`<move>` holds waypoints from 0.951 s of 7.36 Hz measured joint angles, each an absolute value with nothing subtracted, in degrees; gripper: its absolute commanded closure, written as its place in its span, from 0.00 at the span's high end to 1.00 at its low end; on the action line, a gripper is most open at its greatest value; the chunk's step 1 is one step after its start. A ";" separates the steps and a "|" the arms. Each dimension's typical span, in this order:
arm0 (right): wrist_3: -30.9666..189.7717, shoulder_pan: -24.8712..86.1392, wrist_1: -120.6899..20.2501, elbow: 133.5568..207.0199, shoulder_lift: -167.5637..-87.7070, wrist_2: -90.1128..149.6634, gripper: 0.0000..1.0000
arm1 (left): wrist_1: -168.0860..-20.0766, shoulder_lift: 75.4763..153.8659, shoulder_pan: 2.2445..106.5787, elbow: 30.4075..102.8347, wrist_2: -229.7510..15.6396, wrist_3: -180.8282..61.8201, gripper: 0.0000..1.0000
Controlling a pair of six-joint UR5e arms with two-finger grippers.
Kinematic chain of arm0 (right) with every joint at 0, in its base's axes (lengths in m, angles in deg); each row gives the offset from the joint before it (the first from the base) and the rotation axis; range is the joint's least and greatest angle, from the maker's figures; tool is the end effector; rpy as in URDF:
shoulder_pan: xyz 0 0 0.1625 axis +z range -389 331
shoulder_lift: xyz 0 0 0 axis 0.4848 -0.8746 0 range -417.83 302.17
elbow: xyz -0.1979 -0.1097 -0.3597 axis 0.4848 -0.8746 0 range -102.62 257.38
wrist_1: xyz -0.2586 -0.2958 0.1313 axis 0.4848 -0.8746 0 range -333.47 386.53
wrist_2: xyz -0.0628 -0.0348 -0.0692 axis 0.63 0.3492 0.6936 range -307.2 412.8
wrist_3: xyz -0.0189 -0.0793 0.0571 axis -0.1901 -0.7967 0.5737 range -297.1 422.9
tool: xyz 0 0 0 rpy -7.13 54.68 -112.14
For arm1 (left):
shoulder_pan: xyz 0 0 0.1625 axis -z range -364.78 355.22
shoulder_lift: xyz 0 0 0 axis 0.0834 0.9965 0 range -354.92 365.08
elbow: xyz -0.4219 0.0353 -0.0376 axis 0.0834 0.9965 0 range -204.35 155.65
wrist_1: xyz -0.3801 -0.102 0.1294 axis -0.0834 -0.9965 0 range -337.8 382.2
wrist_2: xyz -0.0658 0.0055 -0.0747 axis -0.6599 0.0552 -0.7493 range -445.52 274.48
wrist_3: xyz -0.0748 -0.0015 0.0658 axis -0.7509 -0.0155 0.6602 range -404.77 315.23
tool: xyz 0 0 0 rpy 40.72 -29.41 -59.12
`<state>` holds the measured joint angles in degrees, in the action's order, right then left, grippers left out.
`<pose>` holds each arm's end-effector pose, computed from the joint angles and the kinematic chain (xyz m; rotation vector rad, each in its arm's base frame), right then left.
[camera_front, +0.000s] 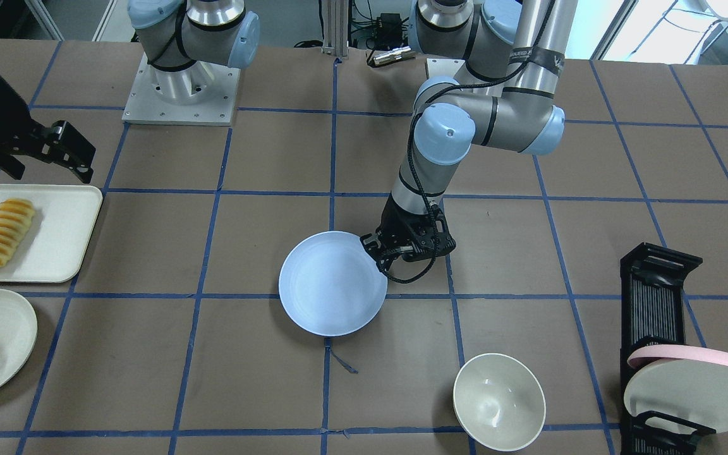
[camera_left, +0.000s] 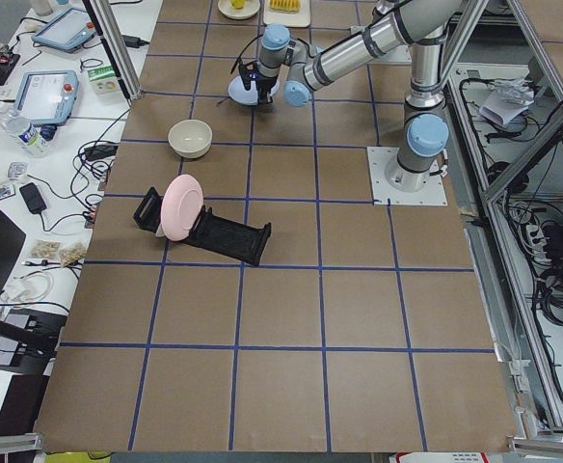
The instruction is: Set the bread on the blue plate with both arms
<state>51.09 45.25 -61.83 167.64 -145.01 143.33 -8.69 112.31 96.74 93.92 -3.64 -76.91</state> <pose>-0.0093 -0.5207 0.4585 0.1069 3.1266 0.1285 -0.2485 -0.4810 0.2163 0.4968 -2.8698 0.2456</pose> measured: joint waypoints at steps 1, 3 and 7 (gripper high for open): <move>47.75 41.59 -65.79 171.41 -144.97 143.49 1.00 | -7.47 113.07 96.96 94.30 -3.27 -76.75 1.00; 39.38 34.07 -74.38 179.10 -144.71 143.34 1.00 | -7.58 113.12 96.63 93.49 -2.04 -75.50 1.00; 29.37 23.45 -91.72 188.29 -138.44 143.70 1.00 | -38.54 105.68 94.71 79.36 3.30 -63.18 1.00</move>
